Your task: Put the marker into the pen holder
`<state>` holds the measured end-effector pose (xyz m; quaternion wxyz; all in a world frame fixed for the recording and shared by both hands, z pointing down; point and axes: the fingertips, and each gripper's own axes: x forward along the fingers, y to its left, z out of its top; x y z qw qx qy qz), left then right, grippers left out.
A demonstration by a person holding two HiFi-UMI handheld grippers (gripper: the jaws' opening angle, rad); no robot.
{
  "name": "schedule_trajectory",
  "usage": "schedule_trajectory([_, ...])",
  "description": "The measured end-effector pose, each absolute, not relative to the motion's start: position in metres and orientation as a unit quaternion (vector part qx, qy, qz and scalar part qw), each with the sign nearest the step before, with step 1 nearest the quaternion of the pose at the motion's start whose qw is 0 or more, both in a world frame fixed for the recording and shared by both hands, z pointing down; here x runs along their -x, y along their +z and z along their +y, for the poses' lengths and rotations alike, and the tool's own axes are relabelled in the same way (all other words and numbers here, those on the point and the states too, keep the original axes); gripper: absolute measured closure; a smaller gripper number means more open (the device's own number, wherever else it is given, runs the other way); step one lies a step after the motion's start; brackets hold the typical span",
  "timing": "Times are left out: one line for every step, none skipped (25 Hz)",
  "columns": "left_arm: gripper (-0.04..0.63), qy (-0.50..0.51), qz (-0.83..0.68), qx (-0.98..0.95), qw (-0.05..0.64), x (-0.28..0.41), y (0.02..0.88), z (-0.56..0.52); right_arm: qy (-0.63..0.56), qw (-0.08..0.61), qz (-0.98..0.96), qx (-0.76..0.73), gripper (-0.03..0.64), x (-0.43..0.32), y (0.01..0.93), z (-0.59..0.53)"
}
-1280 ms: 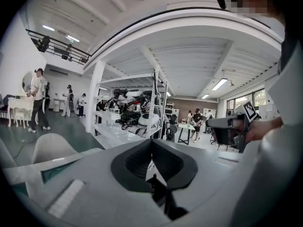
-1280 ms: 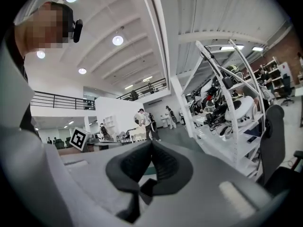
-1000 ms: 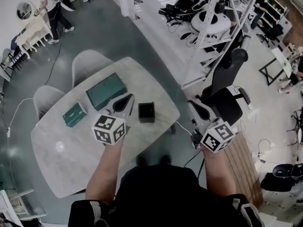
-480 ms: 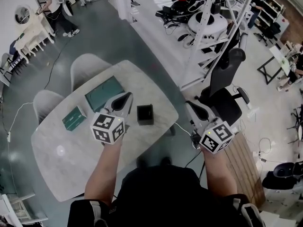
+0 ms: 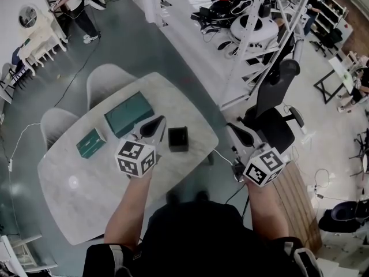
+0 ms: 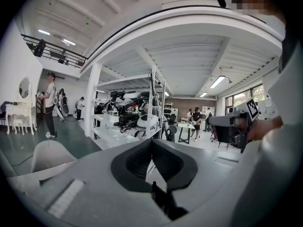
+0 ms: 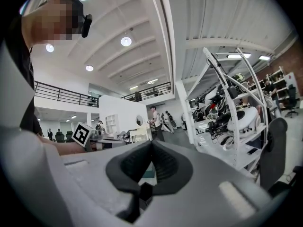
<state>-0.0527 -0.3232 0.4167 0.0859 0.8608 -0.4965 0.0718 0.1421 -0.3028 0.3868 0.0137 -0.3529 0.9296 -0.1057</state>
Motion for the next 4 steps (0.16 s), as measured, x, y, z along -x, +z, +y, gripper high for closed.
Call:
schedule_trajectory([0.586,0.071,-0.497,-0.860,0.087,0.0540,0.4171,-0.3234,-0.107,0.013,0.930,0.352,0.615,-0.1412,0.3880,-0.3026])
schedule_trajectory([0.586,0.071,-0.497,-0.860,0.088,0.0554,0.4175,-0.3237,-0.108,0.013,0.930,0.351,0.615,-0.1401,0.3888,-0.3025])
schedule_trajectory([0.586,0.070,-0.498,-0.860,0.090,0.0567,0.4178,-0.3241,-0.108,0.013,0.930,0.351,0.615,-0.1389,0.3892,-0.3024])
schedule_trajectory([0.586,0.070,-0.498,-0.859,0.091,0.0581,0.4181,-0.3245,-0.109,0.012,0.930,0.350,0.615,-0.1377,0.3896,-0.3024])
